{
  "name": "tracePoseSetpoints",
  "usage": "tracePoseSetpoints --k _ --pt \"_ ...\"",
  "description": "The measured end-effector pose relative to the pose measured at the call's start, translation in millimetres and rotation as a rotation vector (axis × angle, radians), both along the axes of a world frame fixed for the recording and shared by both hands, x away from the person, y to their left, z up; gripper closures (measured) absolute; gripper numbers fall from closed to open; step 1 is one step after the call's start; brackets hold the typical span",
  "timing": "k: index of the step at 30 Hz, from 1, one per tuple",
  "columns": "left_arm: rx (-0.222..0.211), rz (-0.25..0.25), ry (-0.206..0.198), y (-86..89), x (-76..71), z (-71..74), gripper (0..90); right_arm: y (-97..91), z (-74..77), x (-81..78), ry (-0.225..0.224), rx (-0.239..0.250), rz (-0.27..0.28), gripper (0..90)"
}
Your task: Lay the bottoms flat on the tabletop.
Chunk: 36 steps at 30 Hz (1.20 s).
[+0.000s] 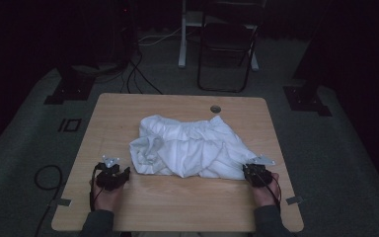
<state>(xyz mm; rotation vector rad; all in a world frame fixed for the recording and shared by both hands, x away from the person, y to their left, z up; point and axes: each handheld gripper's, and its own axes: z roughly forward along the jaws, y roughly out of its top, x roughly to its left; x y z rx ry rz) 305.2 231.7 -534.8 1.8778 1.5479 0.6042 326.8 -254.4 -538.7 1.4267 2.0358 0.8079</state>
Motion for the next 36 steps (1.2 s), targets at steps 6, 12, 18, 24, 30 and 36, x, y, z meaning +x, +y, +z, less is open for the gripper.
tracePoseSetpoints --k 6,12,18,24,30,36 --pt "-0.008 -0.118 -0.091 -20.7 -26.3 20.2 52.2 -0.3 -0.1 -1.2 0.001 0.003 0.008 78.5" --pt "0.012 -0.235 -0.160 -45.4 -42.8 36.8 54.4 1.2 -0.8 -1.4 0.000 -0.004 0.010 77.6" --pt "0.010 -0.292 -0.223 -64.4 -25.7 48.3 52.0 3.0 -1.5 -1.5 -0.002 -0.014 0.014 76.7" --pt "0.039 -0.186 -0.189 -58.6 23.9 37.3 61.0 1.6 -1.8 -1.6 -0.002 -0.010 0.018 76.6" --pt "-0.014 0.072 -0.116 -5.9 37.6 23.0 80.9 -1.1 -1.1 -1.5 -0.001 -0.002 0.017 77.1" --pt "-0.019 0.090 -0.099 9.3 19.1 17.0 74.3 -0.1 0.5 -1.3 -0.002 -0.013 0.013 77.0"
